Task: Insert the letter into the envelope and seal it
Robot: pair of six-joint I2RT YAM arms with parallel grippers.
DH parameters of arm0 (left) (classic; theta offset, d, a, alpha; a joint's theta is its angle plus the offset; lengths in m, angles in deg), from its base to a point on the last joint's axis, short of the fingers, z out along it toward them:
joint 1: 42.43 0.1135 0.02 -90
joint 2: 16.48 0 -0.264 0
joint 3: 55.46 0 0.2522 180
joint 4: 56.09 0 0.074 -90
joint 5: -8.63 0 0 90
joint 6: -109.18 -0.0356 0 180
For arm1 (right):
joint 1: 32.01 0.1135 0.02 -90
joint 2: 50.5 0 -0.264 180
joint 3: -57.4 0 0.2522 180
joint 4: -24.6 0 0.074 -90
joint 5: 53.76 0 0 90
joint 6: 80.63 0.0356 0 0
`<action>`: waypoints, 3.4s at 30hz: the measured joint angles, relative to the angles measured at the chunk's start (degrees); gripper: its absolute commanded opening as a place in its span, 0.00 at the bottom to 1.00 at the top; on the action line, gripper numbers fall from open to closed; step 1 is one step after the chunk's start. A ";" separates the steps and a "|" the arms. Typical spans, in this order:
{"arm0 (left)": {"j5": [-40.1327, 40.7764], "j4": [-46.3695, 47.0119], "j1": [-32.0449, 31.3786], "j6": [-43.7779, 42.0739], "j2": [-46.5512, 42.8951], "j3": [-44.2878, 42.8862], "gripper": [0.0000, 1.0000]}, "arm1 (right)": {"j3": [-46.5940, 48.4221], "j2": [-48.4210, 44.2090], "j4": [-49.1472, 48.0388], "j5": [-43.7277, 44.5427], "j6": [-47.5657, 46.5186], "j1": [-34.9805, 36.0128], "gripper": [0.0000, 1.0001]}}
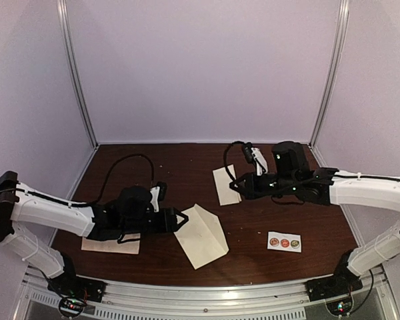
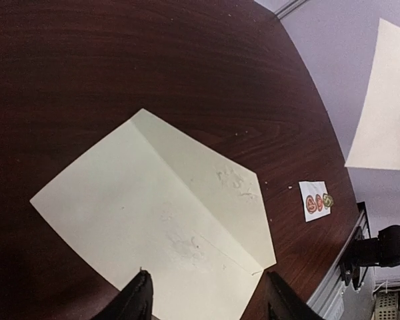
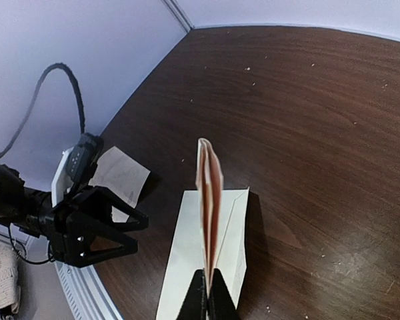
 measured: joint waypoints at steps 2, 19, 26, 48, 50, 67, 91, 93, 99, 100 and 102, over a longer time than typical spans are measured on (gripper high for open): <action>-0.44 -0.13 1.31 1.84 0.04 0.66 0.56 | 1.36 2.56 1.68 -3.69 -0.46 0.00 0.00; -8.24 2.03 5.33 8.35 6.27 5.29 0.54 | 16.24 23.96 14.93 -15.23 -2.51 0.94 0.00; -9.79 4.15 5.38 8.41 8.70 5.29 0.53 | 20.04 29.62 18.86 -16.13 -2.91 0.90 0.00; -14.78 14.80 7.80 6.38 15.32 4.81 0.46 | 24.06 39.95 23.30 -12.02 -0.28 -0.83 0.00; -14.95 15.08 7.82 6.36 15.47 4.81 0.46 | 24.15 40.15 23.17 -12.04 0.04 -0.83 0.00; -16.15 16.24 7.85 5.90 17.66 3.13 0.46 | 25.64 41.59 22.67 -12.39 0.94 -0.28 0.00; -13.97 12.28 7.85 4.90 15.93 2.58 0.46 | 28.89 42.95 23.28 -10.29 -1.90 2.19 0.29; -13.07 10.25 7.89 4.55 14.86 2.58 0.47 | 29.09 42.16 23.82 -9.40 -2.19 2.19 0.32; -11.47 7.13 8.59 3.85 13.33 2.58 0.45 | 29.35 38.82 24.83 -7.17 -3.43 2.38 0.32; -11.43 7.08 8.61 3.82 13.31 2.58 0.45 | 29.35 38.58 24.83 -6.99 -3.54 2.40 0.32; -11.34 6.99 8.72 3.78 13.31 2.58 0.42 | 29.35 38.34 24.79 -6.56 -3.61 2.43 0.31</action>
